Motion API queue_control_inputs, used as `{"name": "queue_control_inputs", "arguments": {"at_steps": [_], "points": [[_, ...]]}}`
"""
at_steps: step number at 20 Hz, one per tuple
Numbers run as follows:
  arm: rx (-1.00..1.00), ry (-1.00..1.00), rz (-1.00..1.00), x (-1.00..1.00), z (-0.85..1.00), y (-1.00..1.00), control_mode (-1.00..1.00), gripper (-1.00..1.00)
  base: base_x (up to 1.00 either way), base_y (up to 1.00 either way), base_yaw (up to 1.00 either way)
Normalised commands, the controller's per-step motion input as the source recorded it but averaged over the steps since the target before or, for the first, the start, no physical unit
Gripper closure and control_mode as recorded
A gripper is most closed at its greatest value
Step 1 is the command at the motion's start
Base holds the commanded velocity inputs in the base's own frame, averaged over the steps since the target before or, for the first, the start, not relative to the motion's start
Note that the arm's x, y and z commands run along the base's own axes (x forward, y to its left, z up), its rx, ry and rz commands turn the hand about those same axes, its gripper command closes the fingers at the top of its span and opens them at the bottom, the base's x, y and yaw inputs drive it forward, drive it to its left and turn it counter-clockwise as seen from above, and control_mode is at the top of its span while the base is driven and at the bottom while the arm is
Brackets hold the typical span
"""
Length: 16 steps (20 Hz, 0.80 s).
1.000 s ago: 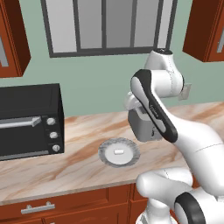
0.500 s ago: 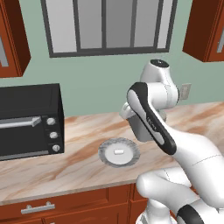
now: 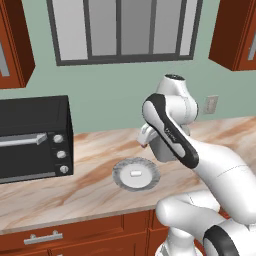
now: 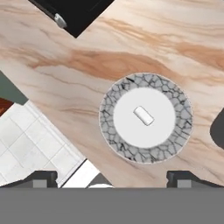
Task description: Pick up the marshmallow and place it in the cup of hot chocolate on the dining counter.
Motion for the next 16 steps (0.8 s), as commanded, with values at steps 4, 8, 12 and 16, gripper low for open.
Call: {"name": "queue_control_inputs", "arguments": {"at_steps": [4, 8, 12, 16], "points": [[-0.09, 0.04, 0.15, 0.0, -0.35, 0.19, -1.0, -1.0, 0.0, 0.0, 0.0], [-0.14, 0.0, 0.14, -0.01, -0.51, 0.19, -1.0, -1.0, 0.0, 0.0, 0.0], [-0.12, 0.0, 0.15, 0.0, -0.55, 0.12, -1.0, -1.0, 0.0, 0.0, 0.0], [-0.05, 0.01, 0.16, 0.0, -0.48, 0.0, -1.0, -1.0, 0.0, 0.0, 0.0]]}}
